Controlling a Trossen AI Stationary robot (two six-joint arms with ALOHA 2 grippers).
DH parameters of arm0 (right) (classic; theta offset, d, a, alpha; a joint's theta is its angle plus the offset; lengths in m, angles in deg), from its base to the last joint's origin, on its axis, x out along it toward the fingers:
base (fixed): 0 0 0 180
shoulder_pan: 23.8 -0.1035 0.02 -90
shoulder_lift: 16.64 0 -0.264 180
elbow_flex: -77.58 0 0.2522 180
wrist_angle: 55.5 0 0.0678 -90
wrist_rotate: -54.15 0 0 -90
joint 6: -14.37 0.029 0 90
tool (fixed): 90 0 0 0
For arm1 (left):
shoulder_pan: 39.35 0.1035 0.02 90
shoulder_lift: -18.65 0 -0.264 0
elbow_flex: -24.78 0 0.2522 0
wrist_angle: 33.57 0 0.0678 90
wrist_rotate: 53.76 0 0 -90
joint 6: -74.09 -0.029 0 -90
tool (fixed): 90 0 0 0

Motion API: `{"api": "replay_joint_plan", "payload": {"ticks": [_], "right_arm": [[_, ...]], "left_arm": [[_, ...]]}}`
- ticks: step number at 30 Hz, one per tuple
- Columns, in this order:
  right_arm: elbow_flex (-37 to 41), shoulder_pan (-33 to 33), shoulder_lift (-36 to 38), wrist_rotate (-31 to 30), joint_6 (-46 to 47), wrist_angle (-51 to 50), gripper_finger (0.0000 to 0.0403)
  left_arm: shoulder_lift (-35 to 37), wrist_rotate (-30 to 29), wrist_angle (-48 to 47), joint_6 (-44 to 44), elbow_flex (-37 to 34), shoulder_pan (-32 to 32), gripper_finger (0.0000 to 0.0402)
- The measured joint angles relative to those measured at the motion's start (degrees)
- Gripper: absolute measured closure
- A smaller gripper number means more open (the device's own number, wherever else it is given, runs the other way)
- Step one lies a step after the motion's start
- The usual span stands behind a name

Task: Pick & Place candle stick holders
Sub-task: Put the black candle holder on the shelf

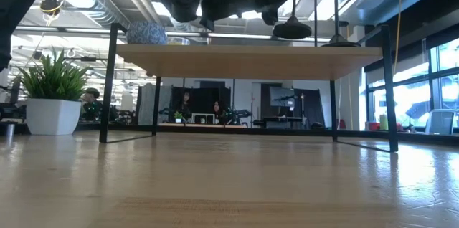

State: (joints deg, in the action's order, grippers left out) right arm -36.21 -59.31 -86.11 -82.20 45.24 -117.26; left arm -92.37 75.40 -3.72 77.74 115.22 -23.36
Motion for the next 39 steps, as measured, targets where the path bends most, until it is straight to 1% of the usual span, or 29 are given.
{"api": "replay_joint_plan", "payload": {"ticks": [10,15,21,27,34,39], "right_arm": [[0.00,0.00,-0.26,1.50,0.05,0.00,0.0235],[0.00,0.00,-0.26,2.13,0.22,0.39,0.0235],[0.00,-0.34,-0.26,2.26,0.48,0.41,0.0235],[0.00,-0.33,-0.26,3.55,0.83,0.41,0.0236],[0.00,-0.33,-0.26,3.55,0.85,0.41,0.0236],[0.00,-0.33,-0.26,3.53,0.83,0.41,0.0236]], "left_arm": [[-1.03,-0.17,0.30,-0.29,0.04,-0.03,0.0392],[-2.97,-2.27,1.67,1.46,0.04,0.01,0.0392],[-3.19,-4.08,1.77,1.80,0.04,0.39,0.0392],[-3.19,-4.24,0.49,3.10,0.04,1.02,0.0385],[-3.20,-4.26,-0.15,2.81,0.04,0.96,0.0392],[-3.19,-4.15,-0.93,3.03,0.04,0.93,0.0386]]}}
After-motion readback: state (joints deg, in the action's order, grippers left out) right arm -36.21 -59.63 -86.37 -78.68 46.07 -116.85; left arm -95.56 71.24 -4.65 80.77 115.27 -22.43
